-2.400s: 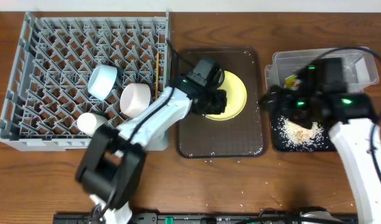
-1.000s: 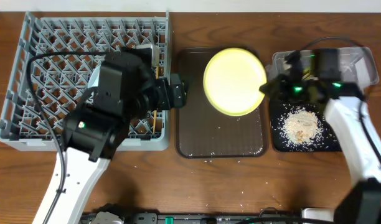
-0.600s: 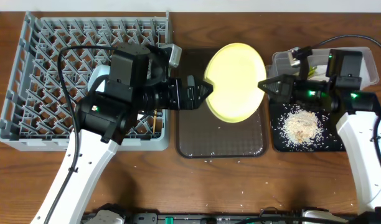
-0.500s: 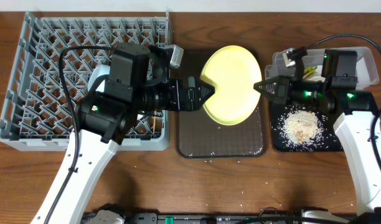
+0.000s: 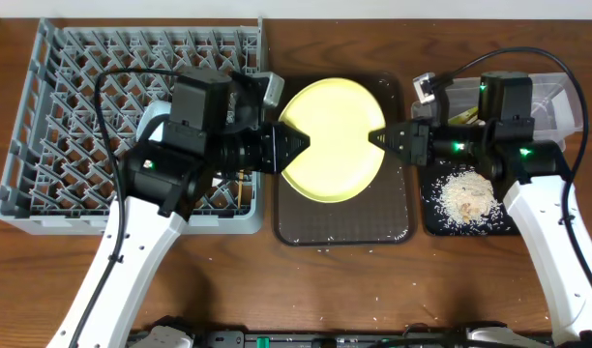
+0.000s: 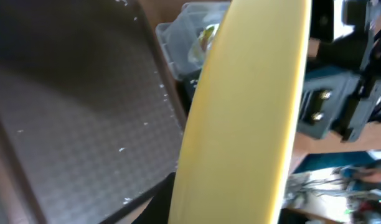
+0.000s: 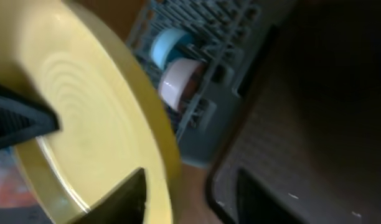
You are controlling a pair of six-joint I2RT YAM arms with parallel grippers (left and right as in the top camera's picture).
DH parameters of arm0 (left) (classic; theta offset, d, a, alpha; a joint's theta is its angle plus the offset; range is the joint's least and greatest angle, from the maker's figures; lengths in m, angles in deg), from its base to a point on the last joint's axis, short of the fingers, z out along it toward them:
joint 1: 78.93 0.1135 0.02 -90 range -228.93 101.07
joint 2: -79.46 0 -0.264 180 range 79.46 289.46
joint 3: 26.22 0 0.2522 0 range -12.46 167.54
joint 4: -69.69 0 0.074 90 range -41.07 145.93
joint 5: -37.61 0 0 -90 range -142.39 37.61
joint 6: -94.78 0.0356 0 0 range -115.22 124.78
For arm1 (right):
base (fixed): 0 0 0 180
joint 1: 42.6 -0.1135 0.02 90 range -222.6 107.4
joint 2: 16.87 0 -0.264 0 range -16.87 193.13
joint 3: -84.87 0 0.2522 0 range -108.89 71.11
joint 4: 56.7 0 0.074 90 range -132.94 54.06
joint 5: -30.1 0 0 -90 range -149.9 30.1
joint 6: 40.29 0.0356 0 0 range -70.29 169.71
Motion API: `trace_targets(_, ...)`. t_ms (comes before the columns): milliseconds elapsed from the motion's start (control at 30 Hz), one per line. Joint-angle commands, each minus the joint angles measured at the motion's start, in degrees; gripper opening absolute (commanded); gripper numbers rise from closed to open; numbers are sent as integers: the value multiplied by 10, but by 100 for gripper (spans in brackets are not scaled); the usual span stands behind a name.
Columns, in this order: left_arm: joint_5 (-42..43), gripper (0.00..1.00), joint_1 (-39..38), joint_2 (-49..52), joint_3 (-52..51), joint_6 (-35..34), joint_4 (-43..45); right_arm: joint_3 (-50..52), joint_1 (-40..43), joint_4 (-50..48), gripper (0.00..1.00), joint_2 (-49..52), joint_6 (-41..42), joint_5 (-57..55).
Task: Sort waste into correct bins and load items into the dishwasher
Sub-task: 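Release the right gripper and carry the plate left into the rack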
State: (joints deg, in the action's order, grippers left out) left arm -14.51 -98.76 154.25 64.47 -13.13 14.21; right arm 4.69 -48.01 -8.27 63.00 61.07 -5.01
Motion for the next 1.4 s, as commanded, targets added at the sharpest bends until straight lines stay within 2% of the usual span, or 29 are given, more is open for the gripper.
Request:
trace_targets(0,-173,8,14,-31,6,55,-35,-3,1,22,54,-1,-3,-108)
trace_targets(100,-358,7,30,-54,6,88,-59,-3,1,50,58,-1,-9,-180)
trace_targets(200,-508,8,35,-71,6,116,-67,-3,1,64,61,-1,-7,-228)
trace_targets(267,-604,8,34,-80,6,155,-64,-3,1,70,68,-1,-7,-252)
trace_targets(300,-650,7,34,-83,6,182,-59,-3,1,72,80,-1,-5,-262)
trace_targets(333,-687,8,34,-83,6,206,-53,-3,0,75,85,-1,4,-276)
trace_targets(467,-827,7,34,-64,5,292,-19,-3,-7,94,90,0,83,-369)
trace_targets(533,-873,8,35,-46,5,316,-15,-3,-11,97,95,0,110,-393)
trace_targets(633,-941,8,41,2,5,336,-8,-3,-19,95,97,0,114,-397)
trace_targets(733,-966,7,64,49,5,355,13,-3,-26,97,99,0,113,-397)
trace_targets(933,-957,7,110,125,5,374,43,-3,-29,100,99,0,113,-397)
trace_targets(1167,-862,7,158,156,5,371,63,-3,-29,101,99,0,113,-397)
trace_targets(1367,-770,7,203,156,5,337,62,-3,-29,101,99,0,113,-397)
